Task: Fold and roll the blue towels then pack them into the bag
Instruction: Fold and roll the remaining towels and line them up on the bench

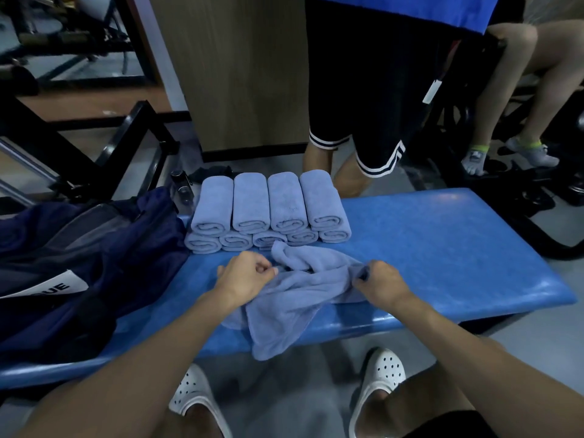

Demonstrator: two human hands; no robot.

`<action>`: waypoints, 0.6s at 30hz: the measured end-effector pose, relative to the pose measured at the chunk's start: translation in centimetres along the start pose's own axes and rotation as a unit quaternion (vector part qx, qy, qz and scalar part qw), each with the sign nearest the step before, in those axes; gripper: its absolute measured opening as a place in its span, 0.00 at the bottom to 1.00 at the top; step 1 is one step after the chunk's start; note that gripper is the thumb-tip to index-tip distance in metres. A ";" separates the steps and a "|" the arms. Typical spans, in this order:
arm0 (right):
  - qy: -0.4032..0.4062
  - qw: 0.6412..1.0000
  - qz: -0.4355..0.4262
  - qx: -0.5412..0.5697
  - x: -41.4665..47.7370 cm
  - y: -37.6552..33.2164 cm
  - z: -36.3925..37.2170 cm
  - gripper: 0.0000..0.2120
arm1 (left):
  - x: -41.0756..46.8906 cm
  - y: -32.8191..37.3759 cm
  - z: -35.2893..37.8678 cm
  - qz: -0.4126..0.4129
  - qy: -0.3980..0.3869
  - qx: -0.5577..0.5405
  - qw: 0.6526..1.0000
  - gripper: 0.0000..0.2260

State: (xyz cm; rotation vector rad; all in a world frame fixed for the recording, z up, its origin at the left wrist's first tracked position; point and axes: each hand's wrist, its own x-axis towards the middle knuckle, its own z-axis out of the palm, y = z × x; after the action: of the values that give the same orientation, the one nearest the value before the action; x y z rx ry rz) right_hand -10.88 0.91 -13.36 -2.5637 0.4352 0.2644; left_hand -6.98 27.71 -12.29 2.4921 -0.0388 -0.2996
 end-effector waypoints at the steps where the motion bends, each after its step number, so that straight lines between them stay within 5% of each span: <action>1: 0.004 1.000 0.014 0.000 0.1 0.1 0.0 0.11 | 0.1 0.0 -0.1 0.011 0.002 -0.024 1.000 0.07; 6: 0.061 0.996 -0.022 0.068 -0.1 -0.4 -0.6 0.05 | 0.2 0.2 -0.9 0.036 -0.035 -0.031 0.998 0.09; 9: 0.101 0.983 -0.063 0.142 -0.3 -1.3 -1.7 0.05 | 0.4 0.6 -0.7 0.014 -0.049 -0.050 0.997 0.20; 14: 0.093 0.975 -0.100 0.176 -0.4 -1.2 -2.9 0.10 | 1.3 2.0 0.3 0.021 0.054 -0.175 0.983 0.20; 18: 0.096 0.990 -0.010 0.106 0.3 0.9 -1.9 0.12 | 1.6 2.5 0.4 0.011 0.111 -0.236 0.965 0.18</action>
State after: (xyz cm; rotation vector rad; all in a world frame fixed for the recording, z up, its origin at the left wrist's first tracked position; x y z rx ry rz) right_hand -10.72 -0.91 -12.26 -2.3916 0.4807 -0.0360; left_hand -5.44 25.32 -11.50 2.0339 0.0883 -0.0114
